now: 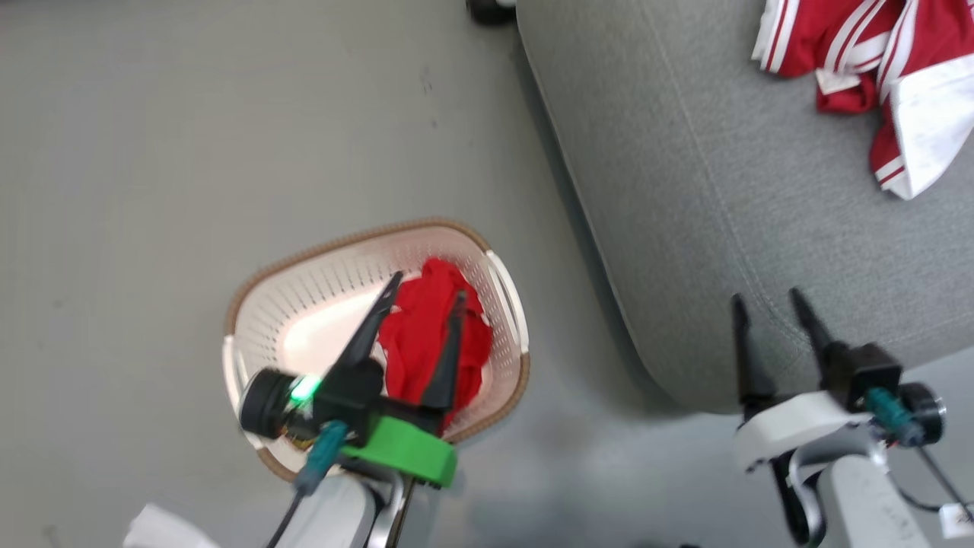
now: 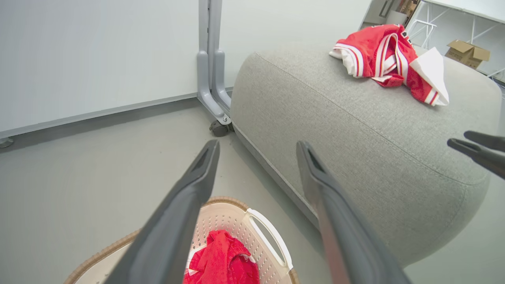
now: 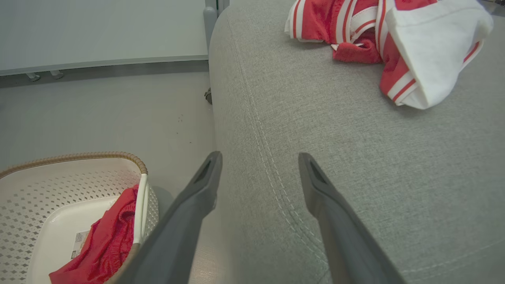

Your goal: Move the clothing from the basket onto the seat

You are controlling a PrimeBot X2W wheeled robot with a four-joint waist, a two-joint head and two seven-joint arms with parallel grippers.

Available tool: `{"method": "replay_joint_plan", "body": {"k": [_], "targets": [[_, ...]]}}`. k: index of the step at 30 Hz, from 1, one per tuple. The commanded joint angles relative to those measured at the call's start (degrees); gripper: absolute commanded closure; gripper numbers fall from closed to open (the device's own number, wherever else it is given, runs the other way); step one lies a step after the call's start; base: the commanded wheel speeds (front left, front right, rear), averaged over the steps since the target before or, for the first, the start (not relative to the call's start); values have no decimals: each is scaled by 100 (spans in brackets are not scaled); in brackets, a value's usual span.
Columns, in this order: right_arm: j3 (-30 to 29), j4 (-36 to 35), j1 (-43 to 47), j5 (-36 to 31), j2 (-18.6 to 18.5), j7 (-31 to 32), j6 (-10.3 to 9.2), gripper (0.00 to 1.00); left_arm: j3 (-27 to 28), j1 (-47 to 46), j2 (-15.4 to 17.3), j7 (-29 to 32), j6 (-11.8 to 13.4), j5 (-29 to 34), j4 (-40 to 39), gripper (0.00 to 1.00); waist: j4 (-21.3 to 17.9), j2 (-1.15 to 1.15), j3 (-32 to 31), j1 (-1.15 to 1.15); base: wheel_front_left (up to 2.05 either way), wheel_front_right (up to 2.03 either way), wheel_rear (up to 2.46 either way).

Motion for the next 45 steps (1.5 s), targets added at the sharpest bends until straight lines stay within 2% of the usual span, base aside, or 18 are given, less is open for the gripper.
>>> {"method": "replay_joint_plan", "body": {"k": [1,4,10,14,21,26,32,38,45], "targets": [[162,28,189,96,-19,-17,-8,0,216,404,-50,-19,87,-108,-95,0,343,0,-1488,0,0,0,0],[655,-51,242,303,-12,-18,-8,0,778,955,-168,-14,168,-115,-363,0,482,0,-1964,0,0,0,0],[1300,-458,329,876,-157,-17,-8,0,1617,1609,-216,-16,86,201,-716,0,767,0,-2494,0,0,0,0],[1511,-803,394,977,-342,-17,-8,0,2074,1901,-268,-16,44,427,-1122,0,852,0,-2714,0,0,0,0],[1572,-1327,726,839,-401,-17,-8,0,2763,2513,-371,-16,-51,532,-1716,0,849,0,-2913,0,0,0,0],[1728,-1305,1134,729,-469,-17,-8,0,2719,3038,-349,-16,-241,1068,-1710,0,839,0,-2956,0,0,0,0],[1807,-1080,1406,599,-521,-17,-8,0,2645,3346,-410,-16,-277,1010,-1674,0,873,0,-2962,0,0,0,0],[1762,-1032,1298,592,-480,-17,-8,0,2498,3270,-422,-16,-396,1180,-1564,0,890,0,-2968,0,0,0,0],[1830,-989,1175,547,-516,-17,-8,0,2434,3156,-426,-17,-362,1145,-1485,0,899,0,-2979,0,0,0,0]]}}
